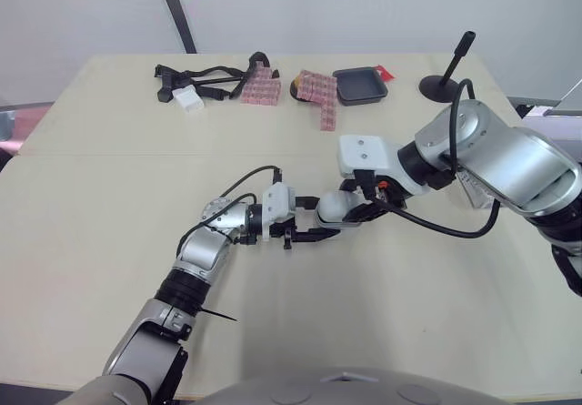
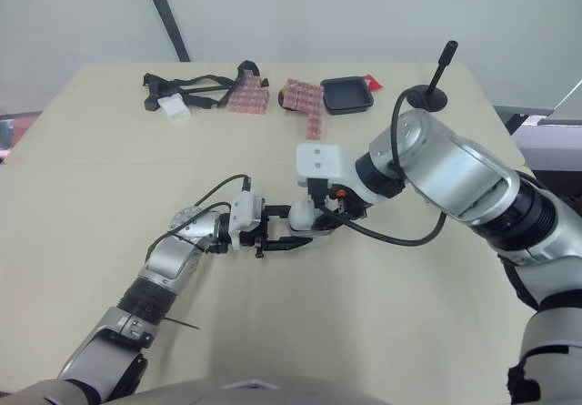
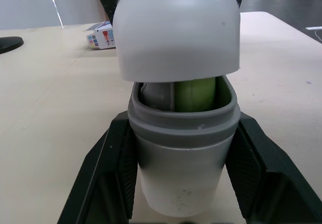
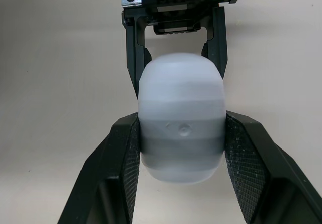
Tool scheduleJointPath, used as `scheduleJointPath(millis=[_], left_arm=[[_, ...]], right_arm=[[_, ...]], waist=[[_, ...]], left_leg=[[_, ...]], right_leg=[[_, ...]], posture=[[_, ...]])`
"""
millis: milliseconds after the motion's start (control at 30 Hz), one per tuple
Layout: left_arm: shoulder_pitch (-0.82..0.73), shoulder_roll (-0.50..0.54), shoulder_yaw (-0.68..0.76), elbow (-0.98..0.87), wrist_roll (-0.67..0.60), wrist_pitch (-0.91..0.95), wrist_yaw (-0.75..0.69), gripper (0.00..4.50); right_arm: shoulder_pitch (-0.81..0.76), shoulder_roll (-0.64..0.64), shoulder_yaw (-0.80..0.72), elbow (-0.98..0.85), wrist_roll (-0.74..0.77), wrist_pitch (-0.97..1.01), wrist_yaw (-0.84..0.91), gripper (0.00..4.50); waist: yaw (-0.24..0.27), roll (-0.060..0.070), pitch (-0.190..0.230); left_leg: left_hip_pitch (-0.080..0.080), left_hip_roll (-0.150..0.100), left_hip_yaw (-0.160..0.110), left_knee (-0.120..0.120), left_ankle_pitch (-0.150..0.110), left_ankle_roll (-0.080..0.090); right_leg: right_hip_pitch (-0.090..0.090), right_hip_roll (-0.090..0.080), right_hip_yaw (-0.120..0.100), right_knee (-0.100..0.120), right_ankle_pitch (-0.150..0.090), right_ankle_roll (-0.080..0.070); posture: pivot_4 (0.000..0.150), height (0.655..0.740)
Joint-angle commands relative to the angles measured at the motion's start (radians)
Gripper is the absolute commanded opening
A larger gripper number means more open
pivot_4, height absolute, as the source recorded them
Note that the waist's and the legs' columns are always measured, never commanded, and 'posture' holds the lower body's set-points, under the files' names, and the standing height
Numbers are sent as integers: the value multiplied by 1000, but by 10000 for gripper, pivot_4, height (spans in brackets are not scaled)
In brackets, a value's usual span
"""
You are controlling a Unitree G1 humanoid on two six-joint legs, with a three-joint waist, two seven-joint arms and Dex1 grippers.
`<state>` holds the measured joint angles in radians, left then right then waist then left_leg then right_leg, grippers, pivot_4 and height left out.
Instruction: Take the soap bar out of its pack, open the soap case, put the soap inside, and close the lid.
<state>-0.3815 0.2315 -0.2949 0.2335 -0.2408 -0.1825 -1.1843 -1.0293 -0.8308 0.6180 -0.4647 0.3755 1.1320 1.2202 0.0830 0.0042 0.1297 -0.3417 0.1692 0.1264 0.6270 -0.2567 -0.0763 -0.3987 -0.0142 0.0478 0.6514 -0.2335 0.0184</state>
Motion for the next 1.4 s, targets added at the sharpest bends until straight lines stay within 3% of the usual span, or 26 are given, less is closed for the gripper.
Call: scheduleJointPath(millis=[33, 1400], left_arm=[[-6, 5, 2, 3, 7, -1, 11, 19102], [0, 0, 4, 10, 8, 7, 28, 19102]], right_arm=[[-22, 3, 15, -18, -8, 4, 0, 19229], [-85, 28, 123, -11, -44, 39, -5, 19229]], waist=[[0, 0, 0], [-2, 0, 0]], left_leg=[[0, 0, 0, 0, 0, 0], [3, 0, 0, 0, 0, -2]], right_leg=[[0, 0, 0, 0, 0, 0], [3, 0, 0, -2, 0, 0]], posture=[[1500, 7400], [1500, 7400]])
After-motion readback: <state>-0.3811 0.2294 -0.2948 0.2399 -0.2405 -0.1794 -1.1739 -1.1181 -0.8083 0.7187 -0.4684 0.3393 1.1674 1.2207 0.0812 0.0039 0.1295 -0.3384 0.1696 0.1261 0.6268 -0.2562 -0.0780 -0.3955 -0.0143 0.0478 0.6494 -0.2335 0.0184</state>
